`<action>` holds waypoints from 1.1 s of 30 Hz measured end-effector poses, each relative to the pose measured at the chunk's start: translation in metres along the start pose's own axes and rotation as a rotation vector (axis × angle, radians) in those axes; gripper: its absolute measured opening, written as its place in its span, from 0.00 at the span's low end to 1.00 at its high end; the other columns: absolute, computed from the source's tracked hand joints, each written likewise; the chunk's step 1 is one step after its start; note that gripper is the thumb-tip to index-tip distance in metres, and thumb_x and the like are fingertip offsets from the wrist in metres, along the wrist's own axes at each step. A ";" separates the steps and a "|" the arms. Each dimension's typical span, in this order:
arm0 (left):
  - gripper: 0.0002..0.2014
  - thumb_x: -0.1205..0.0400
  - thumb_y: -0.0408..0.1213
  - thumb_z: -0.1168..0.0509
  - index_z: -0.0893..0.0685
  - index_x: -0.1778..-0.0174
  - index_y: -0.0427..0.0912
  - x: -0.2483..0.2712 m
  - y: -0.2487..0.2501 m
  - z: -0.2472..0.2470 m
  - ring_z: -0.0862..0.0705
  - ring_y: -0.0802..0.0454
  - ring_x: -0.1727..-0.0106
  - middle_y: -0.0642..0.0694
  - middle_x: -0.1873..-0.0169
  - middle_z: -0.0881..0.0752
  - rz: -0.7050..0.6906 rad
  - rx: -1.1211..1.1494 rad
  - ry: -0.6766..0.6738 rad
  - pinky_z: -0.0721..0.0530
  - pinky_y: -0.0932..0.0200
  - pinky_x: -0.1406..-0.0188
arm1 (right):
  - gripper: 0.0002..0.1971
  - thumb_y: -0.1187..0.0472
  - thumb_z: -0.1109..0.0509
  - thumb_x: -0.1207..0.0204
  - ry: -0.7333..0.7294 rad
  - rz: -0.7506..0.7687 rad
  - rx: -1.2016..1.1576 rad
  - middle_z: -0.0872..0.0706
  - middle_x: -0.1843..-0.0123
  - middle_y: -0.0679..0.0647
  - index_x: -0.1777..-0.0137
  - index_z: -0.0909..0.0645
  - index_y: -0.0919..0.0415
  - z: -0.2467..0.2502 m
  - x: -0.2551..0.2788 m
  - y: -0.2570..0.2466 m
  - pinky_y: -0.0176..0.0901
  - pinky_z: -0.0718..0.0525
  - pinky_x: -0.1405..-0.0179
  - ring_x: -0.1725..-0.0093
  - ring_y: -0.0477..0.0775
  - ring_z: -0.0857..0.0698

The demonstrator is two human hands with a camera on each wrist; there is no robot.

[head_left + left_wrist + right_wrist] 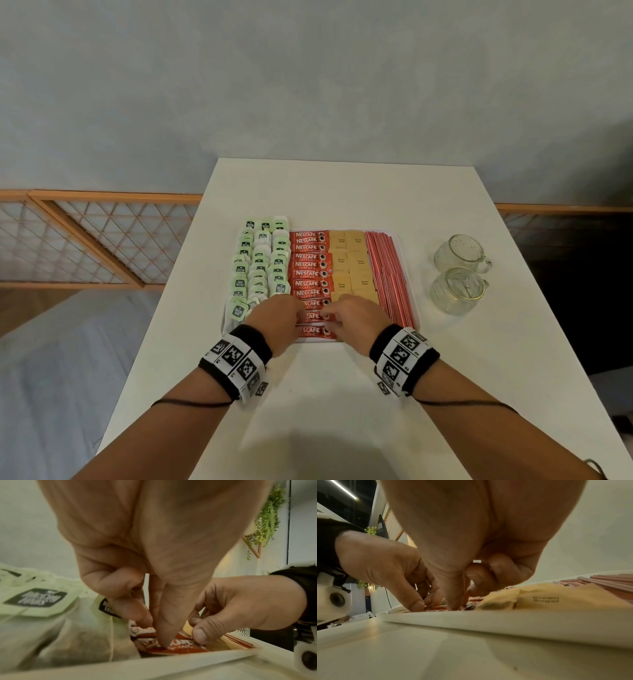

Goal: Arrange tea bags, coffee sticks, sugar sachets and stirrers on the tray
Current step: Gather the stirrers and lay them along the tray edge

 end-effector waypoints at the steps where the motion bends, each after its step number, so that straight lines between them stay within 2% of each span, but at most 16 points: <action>1: 0.03 0.19 0.42 0.30 0.12 0.52 0.52 0.001 0.000 0.001 0.16 0.53 0.51 0.54 0.49 0.13 -0.004 0.018 0.006 0.14 0.56 0.47 | 0.13 0.47 0.32 0.15 0.006 0.002 -0.006 0.15 0.44 0.48 0.34 0.14 0.45 0.002 0.001 -0.001 0.45 0.15 0.50 0.49 0.51 0.17; 4: 0.04 0.19 0.42 0.30 0.12 0.50 0.52 0.006 0.001 0.009 0.16 0.55 0.50 0.54 0.50 0.15 -0.018 0.090 0.048 0.15 0.57 0.46 | 0.13 0.49 0.31 0.15 0.043 -0.001 -0.053 0.16 0.46 0.46 0.34 0.14 0.48 0.014 0.006 -0.001 0.40 0.21 0.52 0.52 0.46 0.21; 7: 0.02 0.18 0.43 0.29 0.13 0.51 0.53 0.014 -0.004 0.022 0.18 0.59 0.53 0.56 0.53 0.16 -0.003 0.208 0.154 0.18 0.61 0.49 | 0.15 0.49 0.32 0.15 0.098 -0.062 -0.139 0.18 0.47 0.44 0.32 0.16 0.50 0.028 0.017 0.011 0.41 0.18 0.46 0.50 0.44 0.20; 10: 0.03 0.19 0.46 0.29 0.15 0.52 0.54 0.025 -0.020 0.033 0.19 0.59 0.56 0.57 0.56 0.17 0.050 0.248 0.299 0.19 0.62 0.52 | 0.16 0.50 0.34 0.14 0.159 -0.182 -0.145 0.18 0.40 0.46 0.29 0.19 0.50 0.042 0.028 0.035 0.41 0.18 0.41 0.47 0.44 0.19; 12: 0.10 0.20 0.47 0.28 0.13 0.45 0.51 0.034 -0.037 0.037 0.17 0.55 0.53 0.53 0.52 0.17 0.141 0.282 0.398 0.17 0.57 0.49 | 0.18 0.49 0.34 0.15 0.191 -0.289 -0.130 0.20 0.33 0.49 0.27 0.21 0.49 0.048 0.037 0.054 0.42 0.16 0.41 0.45 0.46 0.18; 14: 0.22 0.22 0.50 0.26 0.16 0.35 0.47 0.044 -0.054 0.040 0.18 0.45 0.40 0.44 0.40 0.17 0.260 0.278 0.477 0.16 0.47 0.38 | 0.23 0.45 0.33 0.16 0.213 -0.386 -0.124 0.24 0.28 0.52 0.24 0.25 0.50 0.049 0.046 0.073 0.46 0.17 0.39 0.38 0.52 0.19; 16: 0.35 0.24 0.56 0.26 0.24 0.24 0.44 0.050 -0.070 0.036 0.27 0.36 0.26 0.36 0.26 0.26 0.418 0.268 0.450 0.22 0.38 0.29 | 0.30 0.41 0.33 0.18 0.196 -0.464 -0.114 0.28 0.23 0.55 0.20 0.30 0.54 0.042 0.053 0.089 0.53 0.19 0.34 0.28 0.58 0.24; 17: 0.41 0.25 0.59 0.27 0.30 0.20 0.42 0.052 -0.078 0.032 0.32 0.34 0.22 0.35 0.22 0.31 0.496 0.276 0.404 0.26 0.35 0.26 | 0.33 0.39 0.33 0.19 0.185 -0.495 -0.108 0.28 0.23 0.56 0.20 0.31 0.56 0.037 0.056 0.096 0.55 0.19 0.33 0.27 0.60 0.25; 19: 0.48 0.25 0.64 0.28 0.38 0.16 0.40 0.052 -0.086 0.028 0.37 0.32 0.19 0.34 0.18 0.36 0.587 0.296 0.329 0.30 0.32 0.23 | 0.35 0.35 0.33 0.21 0.174 -0.537 -0.114 0.25 0.27 0.57 0.22 0.31 0.57 0.026 0.057 0.107 0.57 0.16 0.36 0.31 0.61 0.23; 21: 0.51 0.25 0.64 0.29 0.42 0.16 0.37 0.051 -0.089 0.024 0.34 0.31 0.21 0.34 0.20 0.33 0.610 0.325 0.293 0.30 0.34 0.25 | 0.34 0.33 0.33 0.23 0.163 -0.562 -0.141 0.21 0.36 0.56 0.27 0.29 0.57 0.016 0.055 0.114 0.58 0.14 0.41 0.39 0.60 0.20; 23: 0.52 0.25 0.63 0.28 0.43 0.16 0.36 0.047 -0.093 0.016 0.30 0.31 0.23 0.33 0.23 0.28 0.620 0.398 0.258 0.27 0.37 0.27 | 0.37 0.28 0.35 0.27 0.155 -0.575 -0.171 0.18 0.41 0.54 0.29 0.29 0.56 0.008 0.053 0.118 0.58 0.13 0.44 0.42 0.60 0.18; 26: 0.52 0.29 0.64 0.27 0.42 0.17 0.38 0.040 -0.099 0.002 0.23 0.34 0.29 0.35 0.28 0.21 0.596 0.533 0.246 0.22 0.40 0.30 | 0.44 0.21 0.39 0.38 0.190 -0.562 -0.237 0.17 0.43 0.52 0.30 0.29 0.52 0.004 0.048 0.122 0.59 0.11 0.45 0.44 0.59 0.17; 29: 0.58 0.38 0.70 0.30 0.40 0.17 0.40 0.035 -0.100 0.001 0.21 0.36 0.31 0.37 0.30 0.20 0.597 0.588 0.285 0.20 0.38 0.32 | 0.42 0.19 0.35 0.40 0.215 -0.540 -0.316 0.16 0.46 0.49 0.34 0.28 0.48 0.002 0.044 0.128 0.57 0.10 0.47 0.46 0.57 0.16; 31: 0.59 0.42 0.72 0.32 0.38 0.18 0.42 0.032 -0.099 0.004 0.20 0.37 0.30 0.39 0.30 0.19 0.599 0.632 0.313 0.20 0.36 0.31 | 0.42 0.21 0.32 0.41 0.218 -0.527 -0.351 0.17 0.43 0.50 0.33 0.29 0.47 0.000 0.040 0.129 0.59 0.11 0.45 0.42 0.58 0.17; 33: 0.57 0.44 0.70 0.31 0.35 0.21 0.45 0.027 -0.098 0.005 0.20 0.39 0.31 0.42 0.33 0.18 0.589 0.676 0.342 0.20 0.36 0.31 | 0.46 0.25 0.29 0.41 0.202 -0.504 -0.392 0.22 0.34 0.55 0.26 0.33 0.49 0.000 0.036 0.123 0.62 0.15 0.35 0.33 0.59 0.22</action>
Point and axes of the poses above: each hand's wrist, its own x-axis away from the middle knuckle, its own z-axis out of the back of the hand, y = z × x, the point moved 7 cm from there along -x, towards the middle knuckle
